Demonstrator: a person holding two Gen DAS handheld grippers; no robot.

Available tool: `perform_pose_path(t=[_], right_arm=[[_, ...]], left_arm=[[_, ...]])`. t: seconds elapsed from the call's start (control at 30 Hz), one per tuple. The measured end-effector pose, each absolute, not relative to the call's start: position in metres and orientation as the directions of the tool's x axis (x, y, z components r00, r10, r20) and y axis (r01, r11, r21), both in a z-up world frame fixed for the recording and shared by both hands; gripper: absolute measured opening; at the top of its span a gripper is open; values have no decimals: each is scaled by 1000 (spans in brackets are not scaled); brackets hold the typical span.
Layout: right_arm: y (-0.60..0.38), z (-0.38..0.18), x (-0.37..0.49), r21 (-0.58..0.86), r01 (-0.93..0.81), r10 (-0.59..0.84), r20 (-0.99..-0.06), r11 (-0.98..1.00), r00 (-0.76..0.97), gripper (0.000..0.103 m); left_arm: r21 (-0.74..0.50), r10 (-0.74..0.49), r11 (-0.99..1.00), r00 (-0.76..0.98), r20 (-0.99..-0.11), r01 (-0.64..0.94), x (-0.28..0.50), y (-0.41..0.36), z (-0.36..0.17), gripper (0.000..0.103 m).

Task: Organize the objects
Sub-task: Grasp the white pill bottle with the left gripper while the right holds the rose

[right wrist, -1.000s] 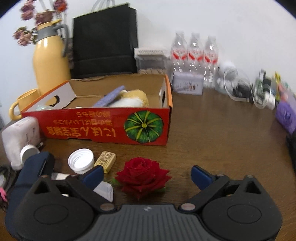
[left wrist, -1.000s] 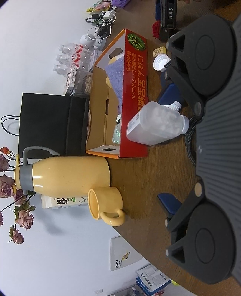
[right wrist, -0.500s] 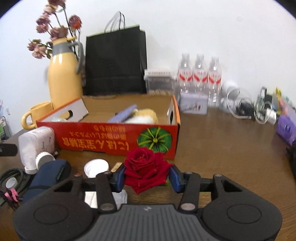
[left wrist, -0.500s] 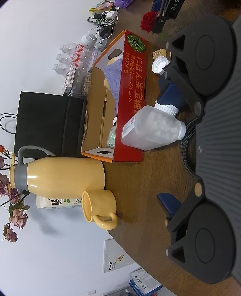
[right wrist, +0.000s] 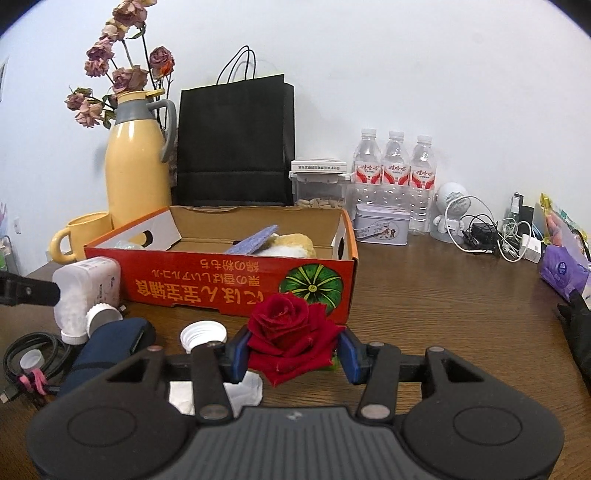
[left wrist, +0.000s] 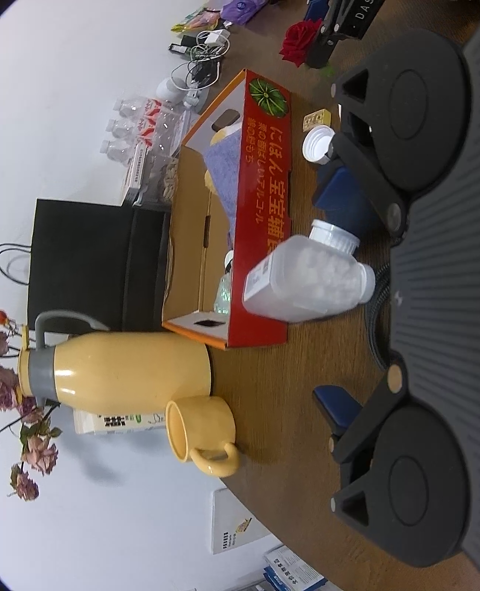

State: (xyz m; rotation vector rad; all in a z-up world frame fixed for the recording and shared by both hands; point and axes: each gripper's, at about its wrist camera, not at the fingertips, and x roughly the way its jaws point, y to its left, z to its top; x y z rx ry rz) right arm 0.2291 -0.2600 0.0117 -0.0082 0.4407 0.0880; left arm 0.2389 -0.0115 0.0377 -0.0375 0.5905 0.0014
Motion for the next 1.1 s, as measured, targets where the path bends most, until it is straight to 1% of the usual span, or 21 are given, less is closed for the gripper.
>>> perform_pose_path(t=[0.13,0.33,0.53,0.6,0.67,0.7,0.73,0.77,0.8,0.83,0.87,1.1], right_arm=[[-262,11,229,16,-77,76,-427,997,901,47],[-263,11,229,18,-71,72,-427,997,901,47],[-264,11,229,21,-73,75,-429,997,900,48],[-263,11,229,20,-75,76,-430,997,900,48],[-263,11,229,20,-77,78,-431,997,899,48],[-263,11,229,20,-78,80,-432,997,898,48],[-263,11,229,20,-79,80,-432,997,898,48],[-263,11,229,20,-80,81,-432,997,898,48],[-262,11,229,20,-79,80,-430,997,899,48],[-262,11,228,20,-78,79,-427,997,901,48],[-262,12,228,21,-77,79,-423,997,902,48],[-262,12,227,18,-76,77,-418,997,905,48]], left_arm=[[-27,-1,999,829,-559,-18,251,-19,35,103],[-15,54,997,827,-560,-75,279,-27,30,103],[-36,77,991,788,-610,-125,305,-24,18,103],[-42,79,990,787,-611,-133,306,-21,15,102],[-54,74,990,790,-609,-134,306,-18,14,94],[-60,71,989,790,-609,-135,306,-17,13,88],[-64,67,989,791,-608,-133,306,-15,13,74],[-66,57,990,790,-610,-122,306,-15,12,64],[-70,44,991,788,-615,-110,306,-15,11,48],[-63,48,992,785,-617,-111,305,-16,9,46],[-62,48,992,788,-614,-109,304,-16,8,45],[-102,32,989,823,-568,-109,292,-8,17,45]])
